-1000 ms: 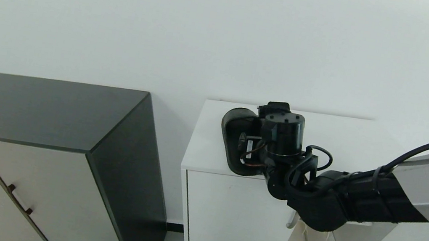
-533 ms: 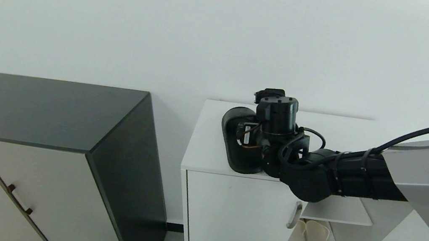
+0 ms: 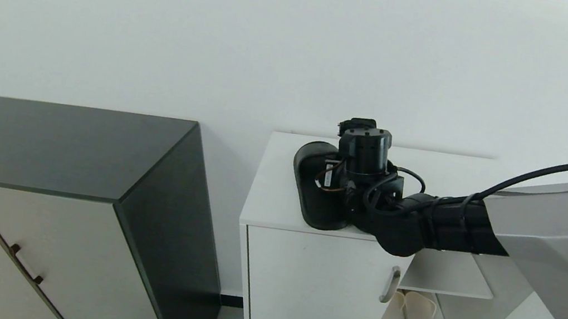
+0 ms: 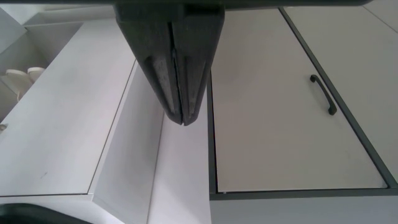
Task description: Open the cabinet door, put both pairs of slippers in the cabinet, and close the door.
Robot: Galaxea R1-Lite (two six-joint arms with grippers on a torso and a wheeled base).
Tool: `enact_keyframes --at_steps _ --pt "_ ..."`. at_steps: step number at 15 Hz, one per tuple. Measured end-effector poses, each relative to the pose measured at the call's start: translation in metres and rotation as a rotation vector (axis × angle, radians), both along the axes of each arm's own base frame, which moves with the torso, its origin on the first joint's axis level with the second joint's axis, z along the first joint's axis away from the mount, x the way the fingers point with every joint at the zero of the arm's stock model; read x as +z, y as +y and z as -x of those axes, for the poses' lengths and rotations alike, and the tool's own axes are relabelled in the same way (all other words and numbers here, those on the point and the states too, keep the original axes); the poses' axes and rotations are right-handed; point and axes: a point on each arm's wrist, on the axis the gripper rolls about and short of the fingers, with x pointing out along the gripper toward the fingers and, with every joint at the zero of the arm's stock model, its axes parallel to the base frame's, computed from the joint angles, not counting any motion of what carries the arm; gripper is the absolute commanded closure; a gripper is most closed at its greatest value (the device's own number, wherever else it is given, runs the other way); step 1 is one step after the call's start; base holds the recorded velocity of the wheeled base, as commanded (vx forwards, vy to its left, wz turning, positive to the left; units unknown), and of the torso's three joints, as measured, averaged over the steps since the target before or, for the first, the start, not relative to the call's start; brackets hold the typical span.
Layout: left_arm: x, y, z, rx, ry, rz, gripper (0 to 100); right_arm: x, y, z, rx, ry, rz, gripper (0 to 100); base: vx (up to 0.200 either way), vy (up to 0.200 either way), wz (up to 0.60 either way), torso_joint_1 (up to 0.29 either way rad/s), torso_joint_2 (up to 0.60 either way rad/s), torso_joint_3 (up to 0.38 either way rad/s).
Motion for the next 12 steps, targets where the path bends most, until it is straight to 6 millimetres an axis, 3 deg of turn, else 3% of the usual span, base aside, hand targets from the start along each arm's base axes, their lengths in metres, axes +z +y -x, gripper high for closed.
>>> enact_keyframes --at_steps 6,12 --pt "0.000 0.000 0.000 0.000 0.001 0.000 100 0.003 0.000 0.002 -0.001 -0.003 -0.001 100 0.000 0.000 0.00 0.000 0.00 0.000" --pt "0.000 0.000 0.000 0.000 0.001 0.000 100 0.006 -0.006 0.053 0.102 0.040 0.017 100 0.000 0.000 0.00 0.000 0.00 0.000"
